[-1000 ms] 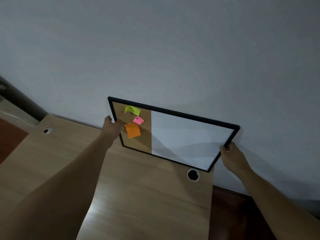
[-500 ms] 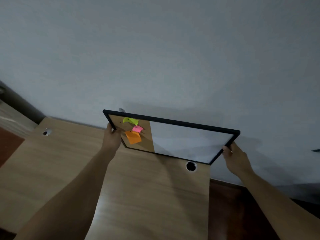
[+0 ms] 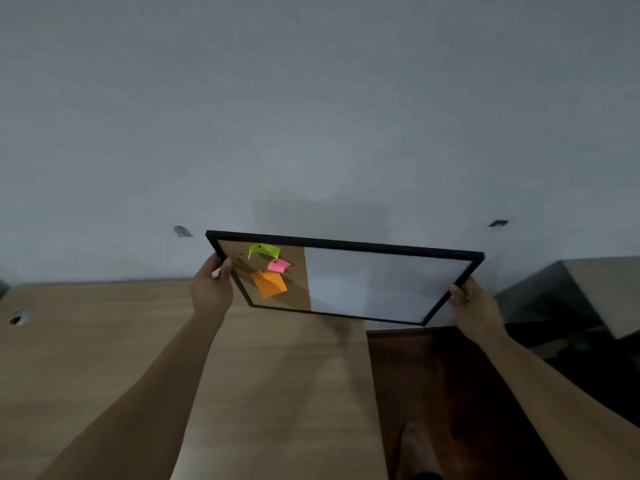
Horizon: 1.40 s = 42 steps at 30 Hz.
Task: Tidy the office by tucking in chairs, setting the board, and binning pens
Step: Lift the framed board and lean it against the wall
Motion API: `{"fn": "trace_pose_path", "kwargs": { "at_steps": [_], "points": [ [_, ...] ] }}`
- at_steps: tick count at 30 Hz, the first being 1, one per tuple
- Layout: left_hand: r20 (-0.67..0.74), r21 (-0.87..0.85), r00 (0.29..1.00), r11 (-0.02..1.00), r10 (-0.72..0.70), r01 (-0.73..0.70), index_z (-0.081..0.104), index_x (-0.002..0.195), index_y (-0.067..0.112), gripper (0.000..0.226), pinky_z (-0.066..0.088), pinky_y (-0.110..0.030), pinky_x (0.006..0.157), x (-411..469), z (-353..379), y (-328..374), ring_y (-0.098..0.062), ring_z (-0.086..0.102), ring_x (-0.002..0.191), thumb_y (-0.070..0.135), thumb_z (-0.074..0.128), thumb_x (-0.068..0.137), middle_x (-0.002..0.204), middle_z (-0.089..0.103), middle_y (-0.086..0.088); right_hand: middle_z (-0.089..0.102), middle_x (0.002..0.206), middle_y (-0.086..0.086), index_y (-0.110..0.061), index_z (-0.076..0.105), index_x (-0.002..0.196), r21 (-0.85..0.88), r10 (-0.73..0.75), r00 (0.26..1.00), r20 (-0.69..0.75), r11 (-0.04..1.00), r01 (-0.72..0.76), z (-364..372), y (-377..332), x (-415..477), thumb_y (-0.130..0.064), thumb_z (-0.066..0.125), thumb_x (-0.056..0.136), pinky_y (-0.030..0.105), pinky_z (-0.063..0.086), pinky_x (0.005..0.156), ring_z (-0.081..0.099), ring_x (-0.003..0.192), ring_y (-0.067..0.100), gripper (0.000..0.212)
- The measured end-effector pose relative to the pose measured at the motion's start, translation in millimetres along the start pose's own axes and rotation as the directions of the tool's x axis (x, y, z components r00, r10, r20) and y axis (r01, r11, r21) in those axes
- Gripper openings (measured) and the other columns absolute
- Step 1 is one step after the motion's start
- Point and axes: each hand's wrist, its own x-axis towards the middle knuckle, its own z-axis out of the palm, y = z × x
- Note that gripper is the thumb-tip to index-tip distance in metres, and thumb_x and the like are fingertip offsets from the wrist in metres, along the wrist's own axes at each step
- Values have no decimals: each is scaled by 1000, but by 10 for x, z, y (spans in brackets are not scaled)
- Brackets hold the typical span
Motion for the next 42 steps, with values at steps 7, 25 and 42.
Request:
{"fn": "trace_pose_path", "kwargs": {
  "at_steps": [7, 25, 42],
  "points": [
    [57, -112, 998, 994, 20, -13, 77, 84, 47, 22, 60, -57, 100, -322, 678, 235, -11, 70, 82, 36, 66, 101, 83, 75, 8, 64, 106, 8, -18, 57, 135, 97, 71, 989, -126, 994, -59, -898, 579, -117, -28, 46, 111, 37, 46, 72, 57, 77, 23, 28],
    [77, -170, 996, 985, 37, -23, 75, 126, 9, 28, 60, -51, 102, -2029, 2748, 1780, -31, 77, 107, 24, 67, 103, 120, 76, -19, 71, 120, 0, -25, 61, 128, 316, -12, 972, -233, 945, 87, -3081, 2797, 317, -29, 48, 109, 52, 55, 94, 66, 109, 27, 24],
    [171, -141, 984, 990, 53, -29, 75, 127, 13, 37, 63, -45, 97, -2453, 4195, 2410, -24, 79, 100, 38, 68, 101, 116, 78, -13, 68, 123, 0, -32, 61, 122, 549, 171, 935, -310, 835, 29, -3828, 3753, 774, -15, 45, 110, 50, 57, 105, 66, 117, 23, 26]
  ]
}}
